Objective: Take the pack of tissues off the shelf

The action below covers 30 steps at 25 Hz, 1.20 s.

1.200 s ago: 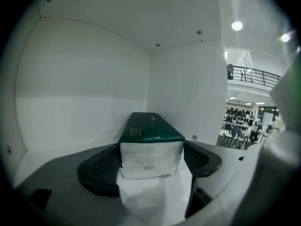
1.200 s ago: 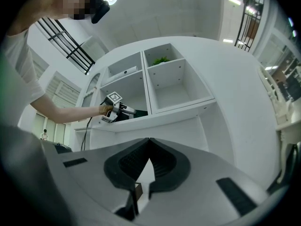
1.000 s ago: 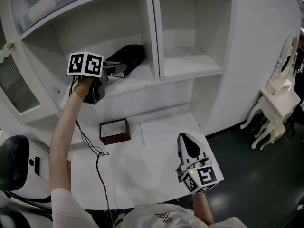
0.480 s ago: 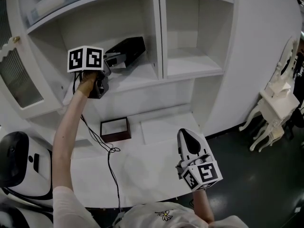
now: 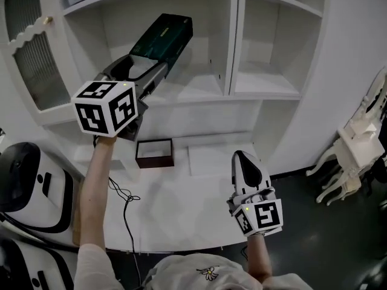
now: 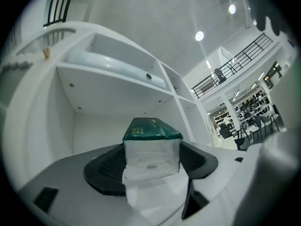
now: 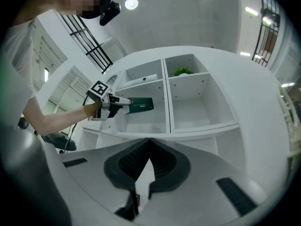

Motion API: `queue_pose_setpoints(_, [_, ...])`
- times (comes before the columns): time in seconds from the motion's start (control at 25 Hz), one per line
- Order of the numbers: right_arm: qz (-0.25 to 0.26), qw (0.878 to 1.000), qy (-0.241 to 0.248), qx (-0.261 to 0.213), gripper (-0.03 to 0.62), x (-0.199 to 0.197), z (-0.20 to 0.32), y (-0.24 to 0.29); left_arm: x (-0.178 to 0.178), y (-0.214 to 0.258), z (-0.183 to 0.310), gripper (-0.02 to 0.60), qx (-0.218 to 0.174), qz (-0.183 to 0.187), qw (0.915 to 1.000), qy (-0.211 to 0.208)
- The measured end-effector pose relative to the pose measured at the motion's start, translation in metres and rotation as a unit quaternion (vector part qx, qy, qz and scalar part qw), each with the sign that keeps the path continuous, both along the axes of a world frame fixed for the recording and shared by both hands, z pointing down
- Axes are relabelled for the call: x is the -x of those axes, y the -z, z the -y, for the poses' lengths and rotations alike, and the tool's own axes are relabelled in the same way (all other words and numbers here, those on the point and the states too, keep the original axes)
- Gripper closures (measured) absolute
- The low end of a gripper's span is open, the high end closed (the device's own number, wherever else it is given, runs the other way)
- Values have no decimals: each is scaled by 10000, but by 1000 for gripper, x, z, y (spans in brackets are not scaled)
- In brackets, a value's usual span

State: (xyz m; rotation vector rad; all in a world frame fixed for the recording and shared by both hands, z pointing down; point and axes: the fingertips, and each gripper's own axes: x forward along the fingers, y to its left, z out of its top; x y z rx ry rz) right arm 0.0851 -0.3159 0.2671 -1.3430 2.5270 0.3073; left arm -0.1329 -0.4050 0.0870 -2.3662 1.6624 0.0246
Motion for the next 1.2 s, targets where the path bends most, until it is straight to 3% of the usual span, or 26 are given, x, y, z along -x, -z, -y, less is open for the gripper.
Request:
queue_pose_setpoints(0.16, [-191,9994,11,-277,591,16,-5,9,5,-19,-64,232,-802,140,9954,508])
queue_pose_setpoints(0.32, [-179,9992,95,-335,591,32,-11,8,5,-58,-122,230,-1385,372,9829,1158])
queue_pose_setpoints(0.56, [-291,9985,277,-378,591,57,-22,-1,15,-131,-172,230,-1265,-289,9779,1640])
queue_pose_setpoints(0.76, [-370,9984,314,-290,591,70,-36,-17,22,-174,-197,232,-1191,-752,9741,1771])
queue_pose_setpoints(0.96, [-319,9988,305,-197,591,68,-32,-18,23,-184,-194,230,-1056,-815,9735,1858])
queue_pose_setpoints(1.2, [-286,9990,251,-231,591,63,-31,-13,24,-175,-195,232,-1174,-749,9723,1875])
